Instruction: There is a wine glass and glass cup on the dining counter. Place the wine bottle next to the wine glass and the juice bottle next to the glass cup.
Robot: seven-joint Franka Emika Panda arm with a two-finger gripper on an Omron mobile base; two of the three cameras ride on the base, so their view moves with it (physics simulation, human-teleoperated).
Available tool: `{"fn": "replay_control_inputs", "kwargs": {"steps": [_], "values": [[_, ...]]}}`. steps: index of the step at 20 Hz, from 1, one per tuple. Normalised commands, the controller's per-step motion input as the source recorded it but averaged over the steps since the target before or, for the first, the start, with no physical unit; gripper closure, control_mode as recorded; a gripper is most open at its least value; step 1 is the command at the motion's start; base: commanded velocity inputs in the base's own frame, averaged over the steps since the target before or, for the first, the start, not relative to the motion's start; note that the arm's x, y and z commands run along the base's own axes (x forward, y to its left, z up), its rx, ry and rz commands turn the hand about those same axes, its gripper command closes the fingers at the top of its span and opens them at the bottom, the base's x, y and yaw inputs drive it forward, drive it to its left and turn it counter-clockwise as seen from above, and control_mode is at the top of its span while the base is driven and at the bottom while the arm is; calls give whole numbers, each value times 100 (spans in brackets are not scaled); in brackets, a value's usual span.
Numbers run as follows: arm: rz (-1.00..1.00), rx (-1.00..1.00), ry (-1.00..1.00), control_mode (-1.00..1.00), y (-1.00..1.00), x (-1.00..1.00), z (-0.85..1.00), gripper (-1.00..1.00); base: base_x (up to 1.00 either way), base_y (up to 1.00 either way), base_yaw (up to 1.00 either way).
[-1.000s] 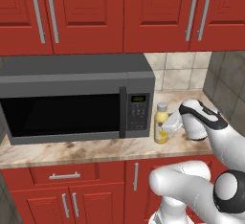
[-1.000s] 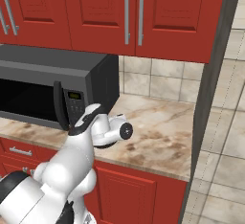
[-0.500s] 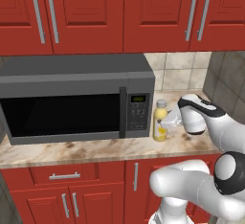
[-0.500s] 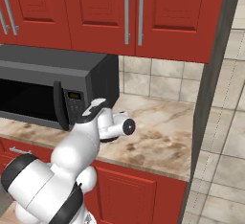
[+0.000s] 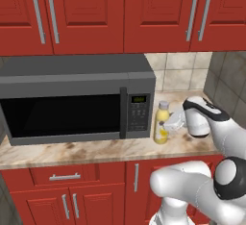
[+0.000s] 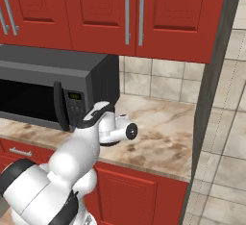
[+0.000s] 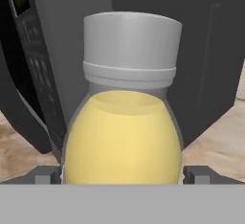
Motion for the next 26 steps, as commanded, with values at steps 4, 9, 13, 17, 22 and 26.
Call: {"fn": "replay_control_inputs", "kwargs": {"steps": [4,9,13,17,22,26], "values": [[0,0,0,-100,0,-39,28,100,0,0,0],[1,-4,2,-100,0,-38,46,100,0,0,0],[0,-5,1,-100,0,-41,51,100,0,0,0],[0,-2,-1,-100,0,-50,43,100,0,0,0],[8,0,-11,-100,0,-56,36,100,0,0,0],[15,0,-13,-100,0,-55,38,100,0,0,0]]}}
